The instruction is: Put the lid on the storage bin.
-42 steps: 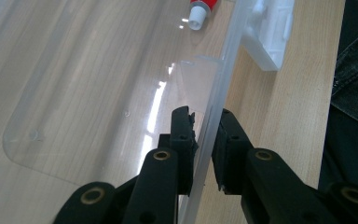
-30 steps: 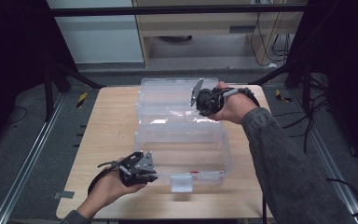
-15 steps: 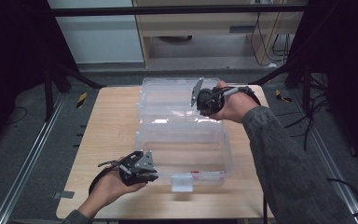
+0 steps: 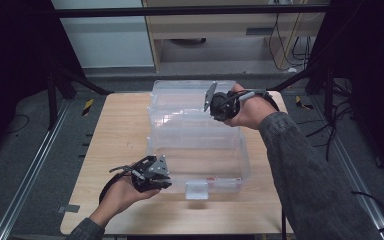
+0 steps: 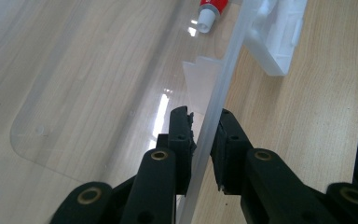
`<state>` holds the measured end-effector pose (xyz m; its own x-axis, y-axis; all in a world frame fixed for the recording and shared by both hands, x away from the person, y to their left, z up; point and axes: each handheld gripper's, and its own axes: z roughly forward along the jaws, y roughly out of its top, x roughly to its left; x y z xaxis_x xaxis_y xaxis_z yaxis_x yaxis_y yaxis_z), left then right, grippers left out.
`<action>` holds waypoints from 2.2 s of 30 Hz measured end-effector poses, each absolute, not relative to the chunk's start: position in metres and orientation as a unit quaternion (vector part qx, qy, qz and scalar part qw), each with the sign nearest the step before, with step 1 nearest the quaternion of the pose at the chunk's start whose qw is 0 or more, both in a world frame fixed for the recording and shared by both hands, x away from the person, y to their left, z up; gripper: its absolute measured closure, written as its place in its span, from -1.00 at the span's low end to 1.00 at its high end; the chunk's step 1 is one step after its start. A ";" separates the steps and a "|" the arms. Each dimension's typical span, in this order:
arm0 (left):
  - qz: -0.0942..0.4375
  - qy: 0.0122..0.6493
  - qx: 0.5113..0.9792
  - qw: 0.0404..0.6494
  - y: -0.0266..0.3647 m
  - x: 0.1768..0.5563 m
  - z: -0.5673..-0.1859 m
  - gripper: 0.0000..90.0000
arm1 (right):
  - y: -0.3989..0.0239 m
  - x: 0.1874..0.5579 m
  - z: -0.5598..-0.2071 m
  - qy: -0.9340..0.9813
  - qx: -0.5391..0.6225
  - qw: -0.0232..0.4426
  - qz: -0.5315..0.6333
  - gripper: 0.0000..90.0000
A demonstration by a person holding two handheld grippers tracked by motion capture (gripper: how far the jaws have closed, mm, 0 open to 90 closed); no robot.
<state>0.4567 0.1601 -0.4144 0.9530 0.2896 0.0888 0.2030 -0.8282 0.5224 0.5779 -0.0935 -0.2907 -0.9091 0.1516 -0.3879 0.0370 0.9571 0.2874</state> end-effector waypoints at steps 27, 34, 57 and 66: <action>0.090 0.129 0.951 0.265 0.159 0.455 -0.416 0.72 | -0.097 0.506 -0.290 0.961 -0.001 0.233 0.149 0.95; 0.088 0.144 0.948 0.269 0.159 0.452 -0.417 0.71 | -0.099 0.489 -0.296 0.962 -0.011 0.231 0.149 0.94; 0.103 0.133 0.948 0.269 0.154 0.446 -0.417 0.71 | -0.105 0.484 -0.300 0.965 -0.011 0.216 0.147 0.93; 0.096 0.162 0.943 0.276 0.154 0.441 -0.419 0.70 | -0.108 0.479 -0.305 0.966 -0.009 0.209 0.154 0.92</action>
<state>0.4414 0.1543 -0.4187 0.9291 0.3579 0.0926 0.2516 -0.7957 0.5510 0.4786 -0.1079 -0.3048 -0.9121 0.0463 -0.4074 -0.0827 0.9524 0.2934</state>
